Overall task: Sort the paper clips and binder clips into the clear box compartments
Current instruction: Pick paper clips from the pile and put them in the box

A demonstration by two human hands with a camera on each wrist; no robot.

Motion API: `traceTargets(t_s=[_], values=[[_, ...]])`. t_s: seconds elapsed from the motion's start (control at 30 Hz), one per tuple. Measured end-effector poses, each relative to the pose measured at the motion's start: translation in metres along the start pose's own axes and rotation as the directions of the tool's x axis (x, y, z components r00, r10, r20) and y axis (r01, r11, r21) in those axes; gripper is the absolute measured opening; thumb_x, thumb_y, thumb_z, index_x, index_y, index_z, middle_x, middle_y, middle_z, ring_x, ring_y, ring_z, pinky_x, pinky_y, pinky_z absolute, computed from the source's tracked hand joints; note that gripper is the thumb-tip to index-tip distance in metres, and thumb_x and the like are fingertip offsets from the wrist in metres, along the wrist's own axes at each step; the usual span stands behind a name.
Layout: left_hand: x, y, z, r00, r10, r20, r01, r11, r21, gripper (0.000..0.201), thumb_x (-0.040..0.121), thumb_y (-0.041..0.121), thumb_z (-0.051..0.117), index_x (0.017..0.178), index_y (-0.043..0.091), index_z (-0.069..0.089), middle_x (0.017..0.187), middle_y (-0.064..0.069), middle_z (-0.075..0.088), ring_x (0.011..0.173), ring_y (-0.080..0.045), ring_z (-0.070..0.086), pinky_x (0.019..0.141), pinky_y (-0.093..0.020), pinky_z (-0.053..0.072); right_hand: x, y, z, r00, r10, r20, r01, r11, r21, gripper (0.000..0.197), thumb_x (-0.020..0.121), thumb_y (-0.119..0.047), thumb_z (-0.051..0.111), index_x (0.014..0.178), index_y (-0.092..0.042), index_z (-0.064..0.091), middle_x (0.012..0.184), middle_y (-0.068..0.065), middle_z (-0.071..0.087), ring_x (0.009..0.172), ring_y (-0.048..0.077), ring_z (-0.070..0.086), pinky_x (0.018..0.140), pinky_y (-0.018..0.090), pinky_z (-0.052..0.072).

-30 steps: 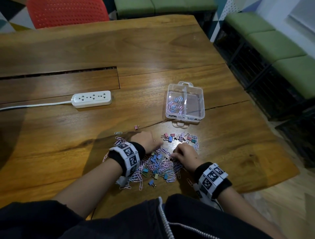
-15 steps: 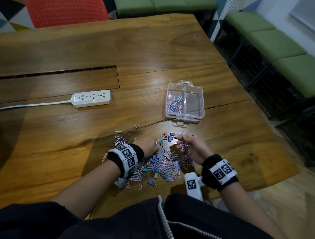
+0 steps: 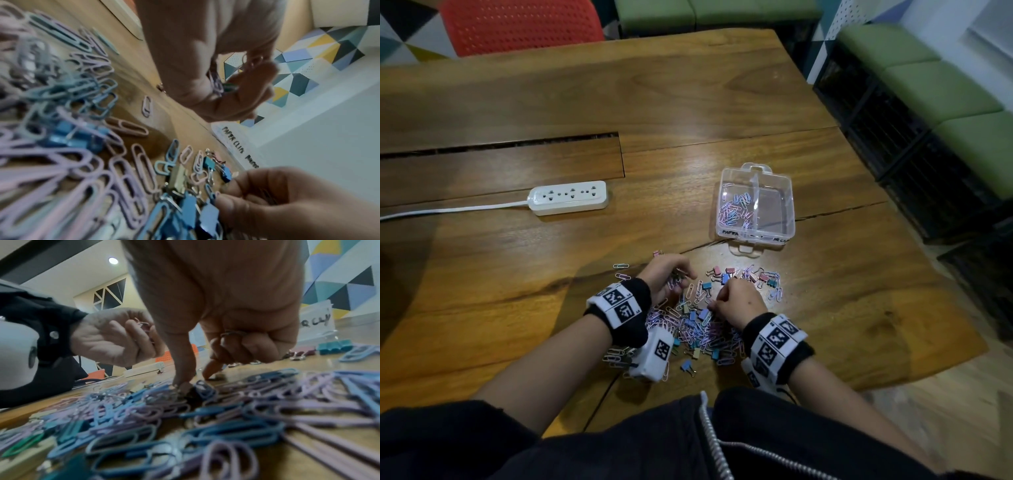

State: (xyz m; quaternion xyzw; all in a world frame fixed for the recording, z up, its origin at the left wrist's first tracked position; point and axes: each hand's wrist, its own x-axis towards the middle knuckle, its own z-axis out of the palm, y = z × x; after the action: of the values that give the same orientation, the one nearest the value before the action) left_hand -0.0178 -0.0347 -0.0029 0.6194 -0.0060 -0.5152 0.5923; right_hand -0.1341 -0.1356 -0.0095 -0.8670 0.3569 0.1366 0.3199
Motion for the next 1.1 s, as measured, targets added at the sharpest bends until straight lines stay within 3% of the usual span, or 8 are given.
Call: traceTargets(t_s=[0.2, 0.37, 0.5, 0.73, 0.83, 0.93, 1.03, 1.1], values=[[0.006, 0.001, 0.008, 0.999, -0.040, -0.031, 0.049, 0.918, 0.394, 0.011, 0.093, 0.010, 0.043, 0.084, 0.011, 0.049, 0.067, -0.001, 0.048, 0.039, -0.006, 0.040, 0.032, -0.016, 0.031, -0.001, 0.000, 0.014, 0.998, -0.065, -0.014, 0.062, 0.989, -0.135, 0.016, 0.084, -0.007, 0.058, 0.100, -0.004, 0.060, 0.110, 0.011, 0.045, 0.097, 0.026, 0.051, 0.085, 0.032, 0.047], [0.011, -0.002, 0.010, 0.990, 0.132, -0.042, -0.040, 0.560, 0.827, 0.026, 0.080, 0.025, 0.066, 0.068, 0.015, 0.046, 0.068, -0.001, 0.051, 0.056, -0.012, 0.045, 0.053, -0.026, 0.041, 0.000, 0.000, 0.010, 0.977, -0.204, 0.063, 0.212, 0.963, -0.167, 0.020, 0.084, 0.002, 0.047, 0.102, -0.002, 0.054, 0.110, 0.016, 0.054, 0.098, 0.029, 0.054, 0.084, 0.033, 0.048], [0.006, -0.006, 0.019, 0.989, 0.147, -0.009, -0.023, 0.212, 0.977, 0.031, 0.074, 0.036, 0.073, 0.074, 0.017, 0.048, 0.081, -0.006, 0.055, 0.075, -0.022, 0.053, 0.070, -0.035, 0.049, -0.001, 0.005, -0.002, 0.987, -0.157, 0.040, 0.145, 0.966, 0.215, 0.016, 0.088, -0.003, 0.049, 0.102, -0.002, 0.055, 0.106, 0.014, 0.060, 0.094, 0.025, 0.059, 0.079, 0.030, 0.050], [0.006, -0.011, 0.030, 0.991, 0.120, 0.057, -0.057, -0.010, 0.998, 0.029, 0.088, 0.029, 0.057, 0.100, 0.003, 0.060, 0.104, -0.013, 0.064, 0.098, -0.029, 0.060, 0.078, -0.035, 0.049, -0.002, 0.031, -0.036, 0.977, 0.005, 0.215, -0.205, 0.321, 0.925, 0.025, 0.089, -0.006, 0.036, 0.070, -0.009, 0.051, 0.072, 0.001, 0.046, 0.055, 0.011, 0.042, 0.049, 0.019, 0.033], [0.004, -0.012, 0.031, 0.993, 0.074, 0.095, -0.089, -0.085, 0.992, 0.024, 0.090, 0.025, 0.048, 0.092, 0.005, 0.059, 0.090, -0.013, 0.060, 0.085, -0.027, 0.056, 0.070, -0.032, 0.045, -0.005, 0.043, -0.038, 0.976, 0.024, 0.215, -0.211, 0.323, 0.923, 0.030, 0.094, -0.017, 0.034, 0.068, -0.011, 0.048, 0.066, 0.002, 0.046, 0.054, 0.013, 0.043, 0.052, 0.023, 0.032], [0.004, -0.011, 0.029, 0.991, 0.070, 0.114, -0.118, 0.060, 0.991, 0.027, 0.092, 0.027, 0.042, 0.069, 0.014, 0.045, 0.070, -0.002, 0.049, 0.073, -0.023, 0.048, 0.059, -0.028, 0.036, -0.010, 0.049, -0.037, 0.980, 0.029, 0.195, -0.186, 0.467, 0.865, 0.024, 0.093, -0.013, 0.039, 0.073, -0.011, 0.052, 0.070, 0.003, 0.051, 0.058, 0.012, 0.044, 0.055, 0.021, 0.034], [0.002, -0.009, 0.021, 0.992, -0.010, 0.125, -0.081, 0.711, 0.699, 0.031, 0.092, 0.015, 0.039, 0.061, 0.017, 0.037, 0.060, 0.002, 0.037, 0.048, -0.009, 0.038, 0.043, -0.017, 0.031, -0.010, 0.055, -0.030, 0.991, 0.035, 0.129, -0.117, 0.696, 0.708, 0.021, 0.092, -0.014, 0.044, 0.072, -0.016, 0.051, 0.070, -0.002, 0.050, 0.060, 0.011, 0.043, 0.057, 0.022, 0.035], [-0.002, -0.007, 0.016, 0.984, -0.050, 0.173, 0.008, 0.972, 0.235, 0.025, 0.085, 0.006, 0.040, 0.062, 0.015, 0.035, 0.054, 0.000, 0.040, 0.034, -0.004, 0.033, 0.032, -0.011, 0.026, -0.009, 0.060, -0.022, 0.998, -0.049, 0.037, 0.026, 0.882, 0.471, 0.017, 0.088, -0.022, 0.053, 0.071, -0.023, 0.048, 0.076, -0.003, 0.054, 0.069, 0.013, 0.050, 0.068, 0.028, 0.042]])
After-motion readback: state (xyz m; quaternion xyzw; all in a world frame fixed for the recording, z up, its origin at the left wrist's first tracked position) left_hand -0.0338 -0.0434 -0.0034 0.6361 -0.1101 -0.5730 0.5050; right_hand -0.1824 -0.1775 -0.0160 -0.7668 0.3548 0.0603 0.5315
